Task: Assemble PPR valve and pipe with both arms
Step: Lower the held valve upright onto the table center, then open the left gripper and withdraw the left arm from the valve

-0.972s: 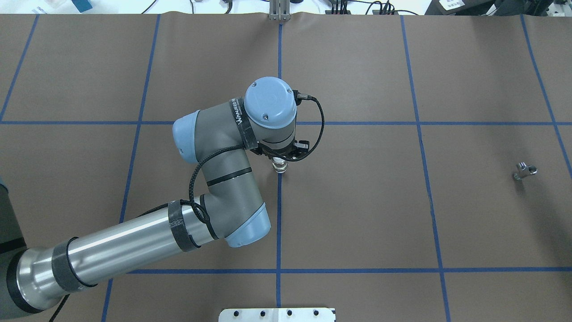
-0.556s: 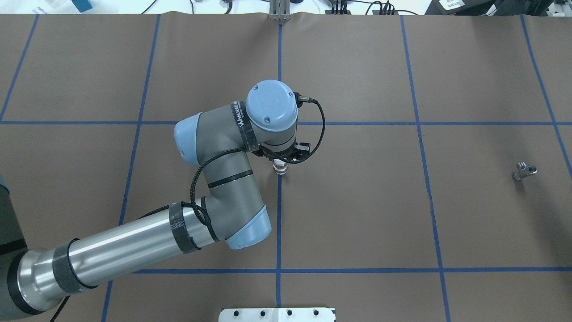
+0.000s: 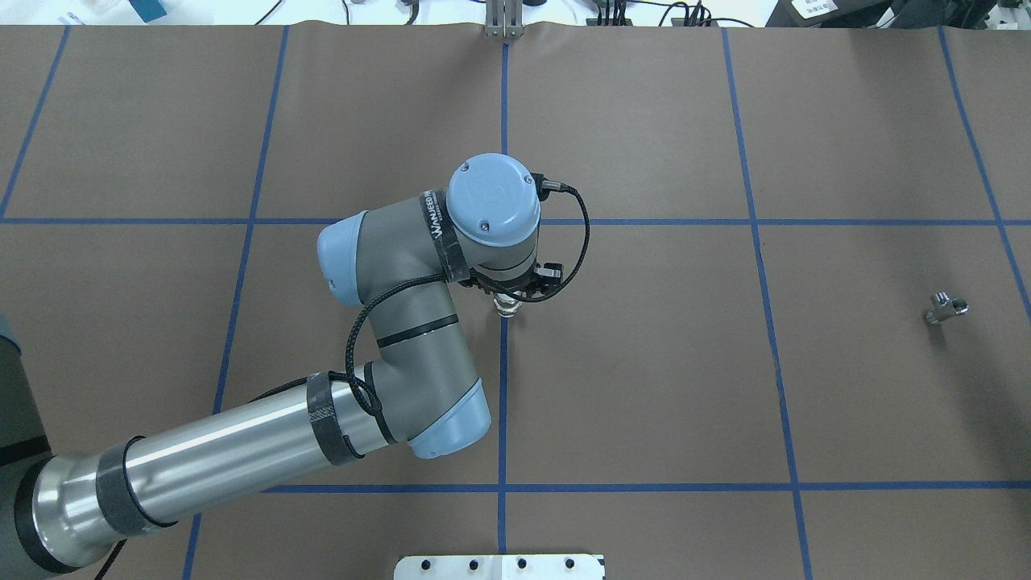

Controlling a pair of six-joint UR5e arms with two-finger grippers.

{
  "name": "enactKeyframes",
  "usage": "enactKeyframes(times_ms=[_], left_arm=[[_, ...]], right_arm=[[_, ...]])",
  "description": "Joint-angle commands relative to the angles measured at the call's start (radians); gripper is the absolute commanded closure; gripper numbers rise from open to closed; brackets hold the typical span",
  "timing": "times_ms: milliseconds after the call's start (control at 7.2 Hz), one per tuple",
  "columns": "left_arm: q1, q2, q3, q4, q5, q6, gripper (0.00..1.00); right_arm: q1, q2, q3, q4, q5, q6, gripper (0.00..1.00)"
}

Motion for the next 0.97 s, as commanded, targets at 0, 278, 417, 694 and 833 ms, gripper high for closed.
enactKeyframes(times_ms=[0,278,417,694,833], left_arm=[[-0.001,0.009,-0.066,0.003,0.001,0.008,0.00],[-0.050,0.047,-0.241,0.248,-0.005,0.140,0.00],[-0.067,0.140,-0.398,0.343,-0.005,0.207,0.00],[-0.160,0.390,-0.682,0.400,-0.029,0.438,0.00],[-0.262,0.503,-0.752,0.408,-0.114,0.575,0.00]], right_arm=[[0.000,0.000,0.001,0.000,0.000,-0.001,0.00],[0.000,0.000,0.003,0.002,-0.002,-0.008,0.00],[0.000,-0.002,0.004,0.002,-0.003,-0.013,0.00],[0.000,-0.012,0.023,0.003,-0.003,-0.005,0.00],[-0.002,-0.022,0.049,0.002,-0.002,0.007,0.00]])
